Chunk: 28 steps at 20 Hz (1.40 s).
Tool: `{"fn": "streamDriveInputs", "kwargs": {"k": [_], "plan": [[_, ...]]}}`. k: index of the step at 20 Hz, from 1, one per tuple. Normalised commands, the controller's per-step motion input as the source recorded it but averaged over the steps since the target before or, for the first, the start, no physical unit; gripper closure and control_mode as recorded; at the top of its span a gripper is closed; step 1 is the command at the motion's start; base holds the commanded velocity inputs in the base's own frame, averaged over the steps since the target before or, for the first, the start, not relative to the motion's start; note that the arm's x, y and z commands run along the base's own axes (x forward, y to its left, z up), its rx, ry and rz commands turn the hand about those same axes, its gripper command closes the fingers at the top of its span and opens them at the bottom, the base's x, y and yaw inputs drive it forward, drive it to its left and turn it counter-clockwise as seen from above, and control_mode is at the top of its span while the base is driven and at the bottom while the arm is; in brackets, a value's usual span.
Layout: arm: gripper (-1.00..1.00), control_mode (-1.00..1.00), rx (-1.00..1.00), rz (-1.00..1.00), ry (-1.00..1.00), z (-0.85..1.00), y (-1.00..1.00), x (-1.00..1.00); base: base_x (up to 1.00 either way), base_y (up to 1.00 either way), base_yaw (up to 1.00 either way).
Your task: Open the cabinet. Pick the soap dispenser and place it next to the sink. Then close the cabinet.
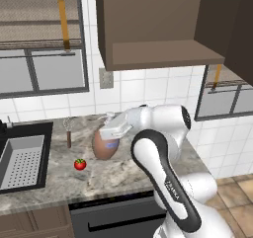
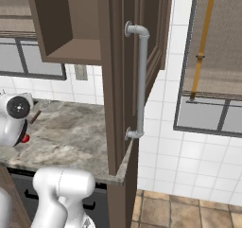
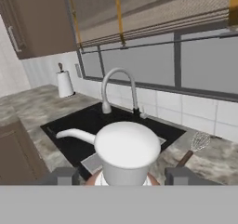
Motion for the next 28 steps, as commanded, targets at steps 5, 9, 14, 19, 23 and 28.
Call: {"fn": "streamDriveInputs", "kwargs": {"k": [5, 9, 14, 19, 23, 28], "plan": [[1.0, -1.0, -0.01, 0.0, 0.0, -0.24, 0.59, 0.5, 0.0, 0.0, 0.0], [1.0, -1.0, -0.03, 0.0, 0.0, -0.26, 0.53, 0.54, 0.0, 0.0, 0.0], [1.0, -1.0, -0.12, 0.0, 0.0, -0.27, 0.5, 0.48, 0.0, 0.0, 0.0], [1.0, -1.0, -0.12, 0.0, 0.0, -0.34, 0.49, 0.45, 0.0, 0.0, 0.0], [1.0, -1.0, -0.08, 0.0, 0.0, -0.31, 0.46, 0.37, 0.0, 0.0, 0.0], [1.0, -1.0, 0.0, 0.0, 0.0, -0.32, 0.31, 0.4, 0.0, 0.0, 0.0]]}}
